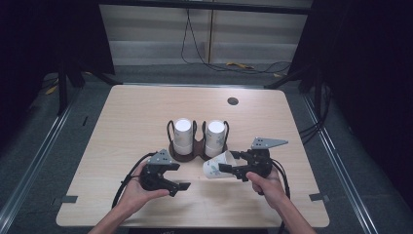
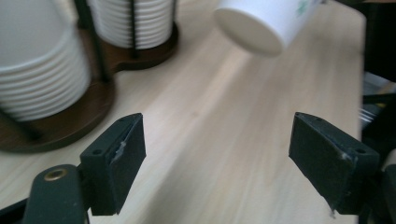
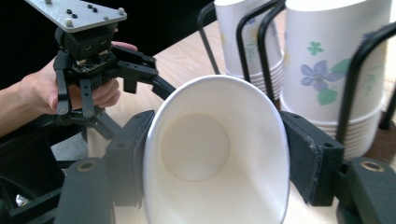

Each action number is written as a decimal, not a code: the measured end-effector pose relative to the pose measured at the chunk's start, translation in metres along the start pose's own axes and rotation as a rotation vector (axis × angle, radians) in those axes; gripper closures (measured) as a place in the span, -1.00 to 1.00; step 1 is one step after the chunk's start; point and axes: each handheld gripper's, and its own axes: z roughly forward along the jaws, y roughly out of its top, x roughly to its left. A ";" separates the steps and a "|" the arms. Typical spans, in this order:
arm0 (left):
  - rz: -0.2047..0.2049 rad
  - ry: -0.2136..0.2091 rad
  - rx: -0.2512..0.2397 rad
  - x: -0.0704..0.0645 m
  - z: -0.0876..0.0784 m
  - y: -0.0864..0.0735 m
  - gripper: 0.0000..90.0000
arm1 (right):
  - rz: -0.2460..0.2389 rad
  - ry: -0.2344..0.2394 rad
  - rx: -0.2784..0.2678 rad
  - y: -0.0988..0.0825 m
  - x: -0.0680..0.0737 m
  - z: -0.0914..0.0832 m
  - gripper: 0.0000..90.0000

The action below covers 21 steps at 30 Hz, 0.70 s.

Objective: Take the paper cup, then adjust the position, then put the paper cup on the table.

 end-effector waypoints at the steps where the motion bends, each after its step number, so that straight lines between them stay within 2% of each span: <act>1: -0.018 -0.003 -0.008 0.002 -0.001 -0.002 -0.58 | -0.001 -0.008 0.000 0.000 -0.001 0.000 -0.31; 3: -0.022 0.004 0.012 0.005 -0.003 -0.006 -0.59 | 0.007 -0.027 0.002 0.001 -0.001 -0.003 -0.31; 8: -0.028 0.033 0.018 0.009 -0.008 -0.015 -0.59 | 0.002 -0.083 0.006 0.002 -0.005 -0.011 -0.31; 11: -0.030 0.063 0.026 0.010 -0.009 -0.018 -0.59 | 0.001 -0.135 0.032 0.001 -0.007 -0.010 -0.31; 13: -0.041 0.061 0.024 0.011 -0.009 -0.019 -0.61 | 0.014 -0.150 0.041 0.000 -0.009 -0.009 -0.31; 19: -0.026 0.061 0.036 0.011 -0.008 -0.020 -0.59 | -0.026 -0.218 0.085 0.002 -0.012 -0.011 -0.31; 21: -0.027 0.051 0.033 0.011 -0.008 -0.021 -0.59 | -0.023 -0.245 0.089 0.002 -0.013 -0.012 -0.31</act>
